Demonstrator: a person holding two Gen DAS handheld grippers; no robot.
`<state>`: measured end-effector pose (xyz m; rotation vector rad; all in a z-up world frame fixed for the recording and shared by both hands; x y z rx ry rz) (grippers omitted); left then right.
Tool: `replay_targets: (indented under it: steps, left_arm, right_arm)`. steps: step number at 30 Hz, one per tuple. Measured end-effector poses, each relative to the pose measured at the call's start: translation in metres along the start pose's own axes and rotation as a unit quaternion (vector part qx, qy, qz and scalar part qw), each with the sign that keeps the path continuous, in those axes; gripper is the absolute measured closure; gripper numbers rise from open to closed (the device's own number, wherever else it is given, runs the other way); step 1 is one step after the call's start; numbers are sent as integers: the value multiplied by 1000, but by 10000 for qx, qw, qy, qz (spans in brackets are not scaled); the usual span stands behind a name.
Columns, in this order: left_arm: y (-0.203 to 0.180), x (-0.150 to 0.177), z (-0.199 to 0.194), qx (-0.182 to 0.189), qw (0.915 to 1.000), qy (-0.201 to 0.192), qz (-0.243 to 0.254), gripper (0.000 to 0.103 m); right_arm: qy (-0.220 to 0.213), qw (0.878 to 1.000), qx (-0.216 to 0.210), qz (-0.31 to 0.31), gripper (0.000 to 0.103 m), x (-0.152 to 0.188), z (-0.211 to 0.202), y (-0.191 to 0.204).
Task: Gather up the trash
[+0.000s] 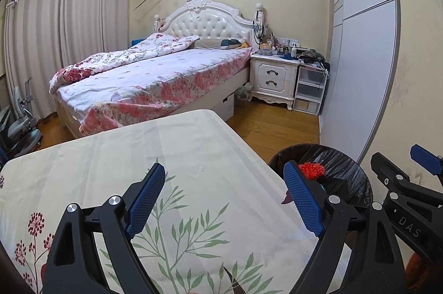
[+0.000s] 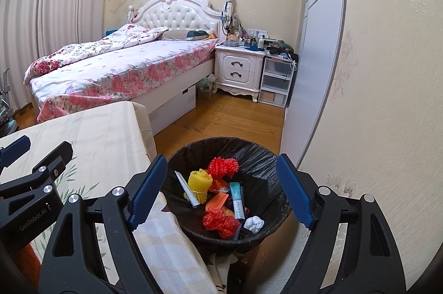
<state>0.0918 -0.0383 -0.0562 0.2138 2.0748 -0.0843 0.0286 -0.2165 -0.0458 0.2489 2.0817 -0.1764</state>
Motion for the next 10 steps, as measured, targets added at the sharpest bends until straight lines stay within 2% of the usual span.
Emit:
replay_targets:
  steps: [10]
  left_arm:
    - [24, 8, 8, -144, 9991, 339, -187, 18]
  right_arm:
    - [71, 9998, -112, -141, 24, 3, 5, 20]
Point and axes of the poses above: each gripper's, at about its wrist camera, not at the fingertips, and z roughly the way its jaws point, y to its left, x to its underside, the point moved 7 cm from there along z, roughly the way its jaws point, and after that the axes turned 2 degrees about -x, right-handed, at the moved point
